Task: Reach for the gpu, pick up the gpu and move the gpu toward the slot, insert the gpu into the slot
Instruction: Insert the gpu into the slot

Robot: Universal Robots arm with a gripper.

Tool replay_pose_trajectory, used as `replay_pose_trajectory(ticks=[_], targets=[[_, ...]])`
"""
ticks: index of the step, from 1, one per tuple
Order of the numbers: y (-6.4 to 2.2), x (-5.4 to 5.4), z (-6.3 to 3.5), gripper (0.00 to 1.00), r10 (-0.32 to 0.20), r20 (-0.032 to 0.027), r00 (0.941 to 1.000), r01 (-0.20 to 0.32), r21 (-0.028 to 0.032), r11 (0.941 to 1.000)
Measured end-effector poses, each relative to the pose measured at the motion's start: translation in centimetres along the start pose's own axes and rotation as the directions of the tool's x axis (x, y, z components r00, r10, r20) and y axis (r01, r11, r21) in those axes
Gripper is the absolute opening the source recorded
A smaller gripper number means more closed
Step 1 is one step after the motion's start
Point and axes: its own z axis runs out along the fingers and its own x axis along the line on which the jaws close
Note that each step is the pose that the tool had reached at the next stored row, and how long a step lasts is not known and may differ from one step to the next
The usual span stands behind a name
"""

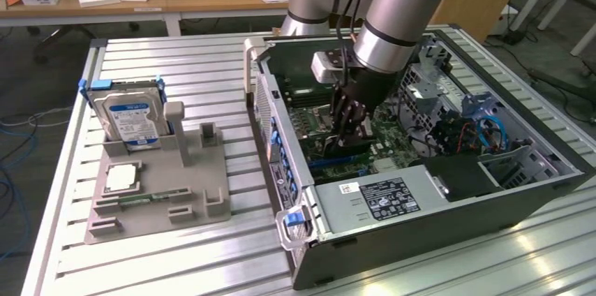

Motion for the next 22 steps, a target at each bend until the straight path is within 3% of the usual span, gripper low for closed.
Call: replay_pose_trajectory(ticks=[22], targets=[[-0.12, -0.01, 0.30, 0.27, 0.004, 0.0006, 1.0000, -0.004, 0.0000, 1.0000]])
